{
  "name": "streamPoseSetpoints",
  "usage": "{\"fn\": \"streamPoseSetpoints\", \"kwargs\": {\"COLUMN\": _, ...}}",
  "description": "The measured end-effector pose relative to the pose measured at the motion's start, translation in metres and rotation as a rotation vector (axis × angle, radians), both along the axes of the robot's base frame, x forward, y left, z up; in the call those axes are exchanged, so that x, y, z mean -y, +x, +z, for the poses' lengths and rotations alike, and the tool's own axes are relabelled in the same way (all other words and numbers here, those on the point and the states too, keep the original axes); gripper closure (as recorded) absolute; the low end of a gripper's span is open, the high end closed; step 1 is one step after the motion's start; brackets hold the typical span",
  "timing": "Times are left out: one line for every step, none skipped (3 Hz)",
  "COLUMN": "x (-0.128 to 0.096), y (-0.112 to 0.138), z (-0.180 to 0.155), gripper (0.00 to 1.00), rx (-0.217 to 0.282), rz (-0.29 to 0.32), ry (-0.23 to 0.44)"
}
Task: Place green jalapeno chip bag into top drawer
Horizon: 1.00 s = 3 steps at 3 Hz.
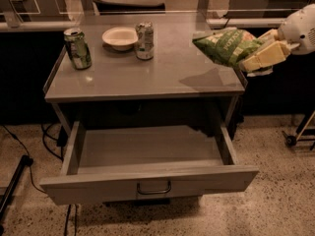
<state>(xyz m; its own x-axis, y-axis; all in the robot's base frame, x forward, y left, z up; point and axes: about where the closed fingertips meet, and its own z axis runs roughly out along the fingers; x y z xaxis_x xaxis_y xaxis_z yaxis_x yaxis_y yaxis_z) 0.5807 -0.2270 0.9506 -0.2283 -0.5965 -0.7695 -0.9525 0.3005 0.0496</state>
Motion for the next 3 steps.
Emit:
{"fn": "streamPoseSetpoints", "kwargs": {"x": -0.004, "y": -0.067, "z": 0.008, "gripper": 1.0, "rx": 0.022, "rz": 0.075, "ry": 0.03}}
{"fn": "streamPoseSetpoints", "kwargs": {"x": -0.014, "y": -0.114, "z": -0.006, "gripper": 1.0, "rx": 0.015, "rz": 0.134, "ry": 0.034}}
{"fn": "streamPoseSetpoints", "kwargs": {"x": -0.037, "y": -0.145, "z": -0.039, "gripper": 1.0, "rx": 0.032, "rz": 0.195, "ry": -0.02}}
